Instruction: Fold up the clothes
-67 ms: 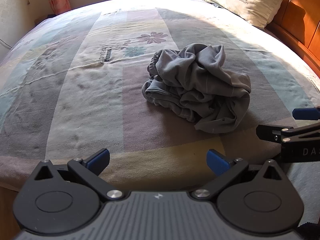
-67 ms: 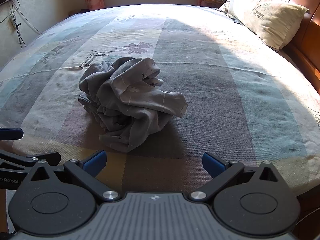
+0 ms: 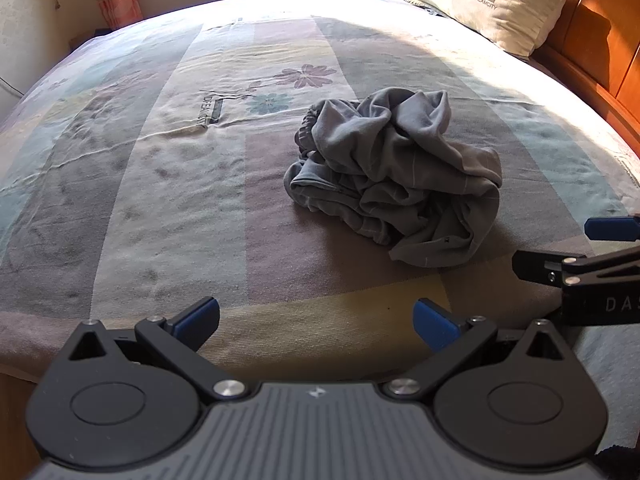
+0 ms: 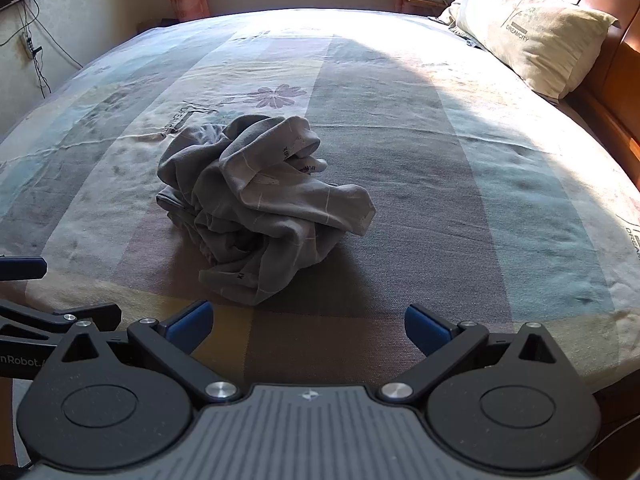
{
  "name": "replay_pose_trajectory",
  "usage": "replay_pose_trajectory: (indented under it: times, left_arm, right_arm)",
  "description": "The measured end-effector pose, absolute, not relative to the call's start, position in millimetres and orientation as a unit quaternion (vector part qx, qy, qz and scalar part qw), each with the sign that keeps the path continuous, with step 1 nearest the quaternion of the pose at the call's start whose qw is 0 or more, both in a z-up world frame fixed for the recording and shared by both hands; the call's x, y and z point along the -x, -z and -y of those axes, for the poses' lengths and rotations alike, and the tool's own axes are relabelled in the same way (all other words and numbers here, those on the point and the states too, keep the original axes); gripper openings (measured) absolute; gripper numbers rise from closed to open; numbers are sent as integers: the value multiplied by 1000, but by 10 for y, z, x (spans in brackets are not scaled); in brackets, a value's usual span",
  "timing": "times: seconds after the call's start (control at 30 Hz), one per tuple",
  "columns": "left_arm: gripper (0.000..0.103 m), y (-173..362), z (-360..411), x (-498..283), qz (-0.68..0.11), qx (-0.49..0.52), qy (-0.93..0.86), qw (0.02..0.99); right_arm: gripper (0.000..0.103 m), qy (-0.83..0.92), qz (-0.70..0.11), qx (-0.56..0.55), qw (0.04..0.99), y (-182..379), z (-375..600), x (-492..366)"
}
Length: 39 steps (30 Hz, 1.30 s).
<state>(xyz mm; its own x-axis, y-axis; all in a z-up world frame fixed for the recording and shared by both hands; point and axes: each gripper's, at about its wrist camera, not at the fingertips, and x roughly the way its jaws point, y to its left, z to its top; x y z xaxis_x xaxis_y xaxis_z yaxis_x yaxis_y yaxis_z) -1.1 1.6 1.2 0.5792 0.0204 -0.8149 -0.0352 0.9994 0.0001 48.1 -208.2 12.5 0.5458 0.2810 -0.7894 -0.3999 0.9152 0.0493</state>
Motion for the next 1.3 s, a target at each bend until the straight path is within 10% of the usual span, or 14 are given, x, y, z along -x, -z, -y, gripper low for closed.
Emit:
replay_pose_trajectory:
  times: [1.3]
  left_arm:
    - [102, -65, 23, -11, -464, -3, -16, 886]
  right_arm:
    - [103, -196, -433, 68, 877, -147, 2080, -494]
